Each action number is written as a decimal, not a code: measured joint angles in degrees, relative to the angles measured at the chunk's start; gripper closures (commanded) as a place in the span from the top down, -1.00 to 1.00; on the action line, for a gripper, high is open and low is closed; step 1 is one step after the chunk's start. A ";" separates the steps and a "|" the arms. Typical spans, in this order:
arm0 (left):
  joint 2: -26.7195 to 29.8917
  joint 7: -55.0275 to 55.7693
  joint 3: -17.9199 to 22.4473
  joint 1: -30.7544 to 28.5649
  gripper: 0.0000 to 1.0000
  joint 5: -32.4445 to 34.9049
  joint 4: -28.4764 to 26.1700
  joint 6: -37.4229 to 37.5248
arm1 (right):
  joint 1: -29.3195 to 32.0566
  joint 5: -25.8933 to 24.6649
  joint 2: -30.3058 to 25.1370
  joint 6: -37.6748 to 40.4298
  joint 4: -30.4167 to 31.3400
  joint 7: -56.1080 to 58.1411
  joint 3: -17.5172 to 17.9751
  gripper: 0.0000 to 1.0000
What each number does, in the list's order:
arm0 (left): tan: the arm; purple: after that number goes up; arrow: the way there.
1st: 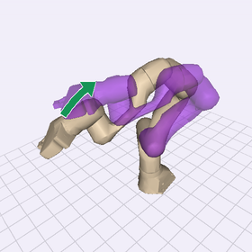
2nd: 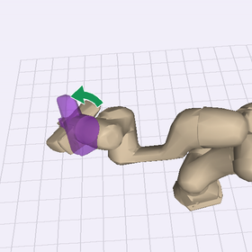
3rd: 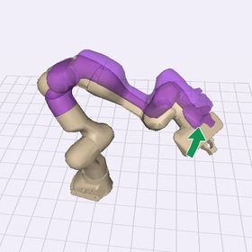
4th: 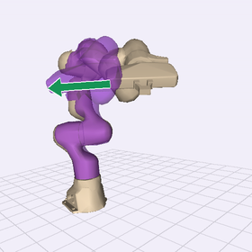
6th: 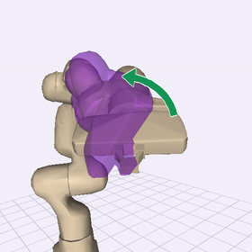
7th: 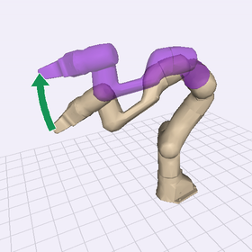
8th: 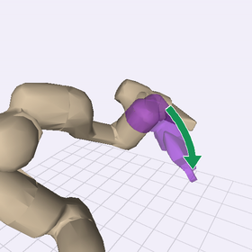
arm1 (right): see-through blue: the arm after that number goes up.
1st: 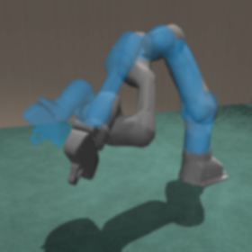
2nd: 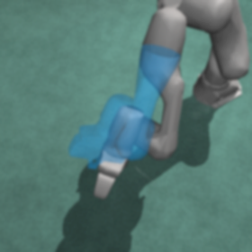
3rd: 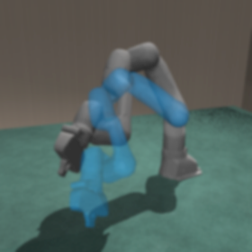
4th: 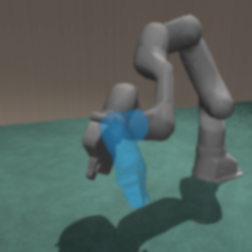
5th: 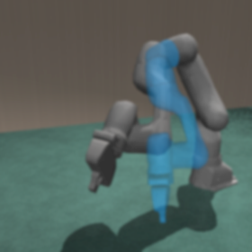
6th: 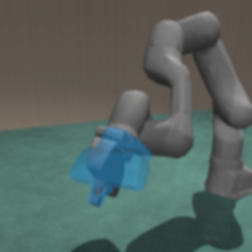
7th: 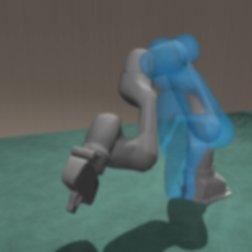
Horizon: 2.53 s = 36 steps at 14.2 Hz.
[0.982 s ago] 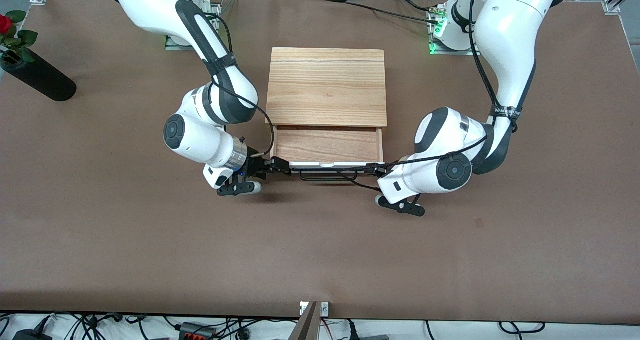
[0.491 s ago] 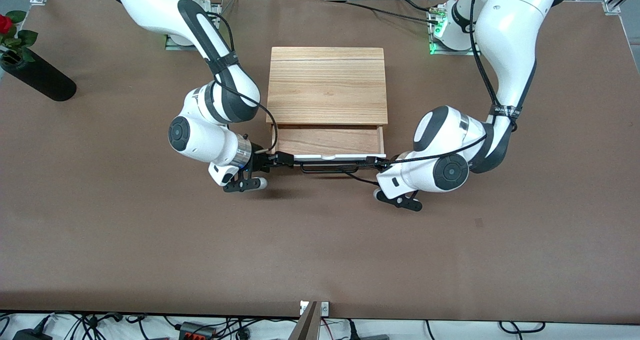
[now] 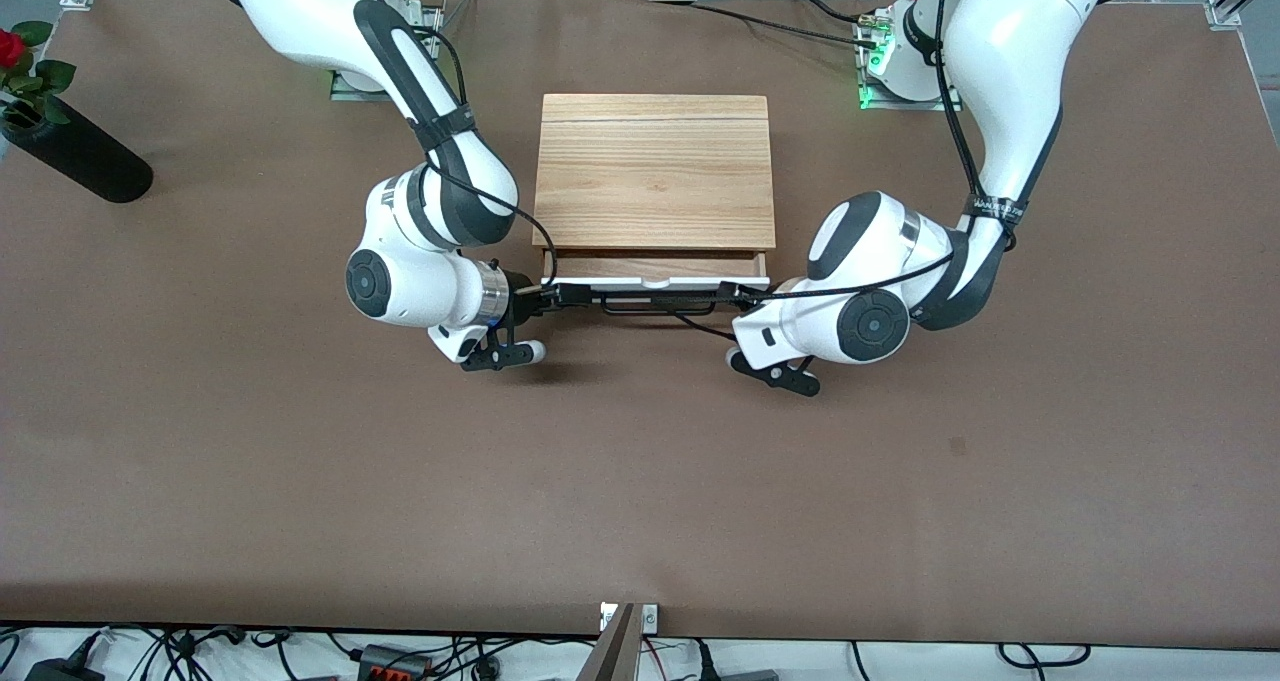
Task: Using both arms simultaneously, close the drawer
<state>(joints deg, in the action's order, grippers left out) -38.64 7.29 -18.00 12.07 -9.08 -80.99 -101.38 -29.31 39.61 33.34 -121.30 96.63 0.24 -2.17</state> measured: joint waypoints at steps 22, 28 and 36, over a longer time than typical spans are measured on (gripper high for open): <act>2.05 -2.30 -0.79 -7.45 1.00 -2.23 1.79 3.32 | 1.26 -4.30 -3.03 11.58 -4.05 0.39 -4.39 1.00; 9.22 -2.54 -0.45 -14.66 1.00 2.76 3.09 5.51 | 1.59 -24.52 -8.85 23.87 -12.19 0.56 -12.36 1.00; 20.12 -1.88 1.00 -22.00 1.00 8.36 3.37 9.52 | 2.00 -40.78 -19.35 39.29 -16.75 6.32 -19.73 1.00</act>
<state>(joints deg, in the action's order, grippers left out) -18.52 5.42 -17.00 -9.92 -0.72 -77.62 -91.86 -27.31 -1.17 13.99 -82.02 79.89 6.57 -21.90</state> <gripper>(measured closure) 0.000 0.000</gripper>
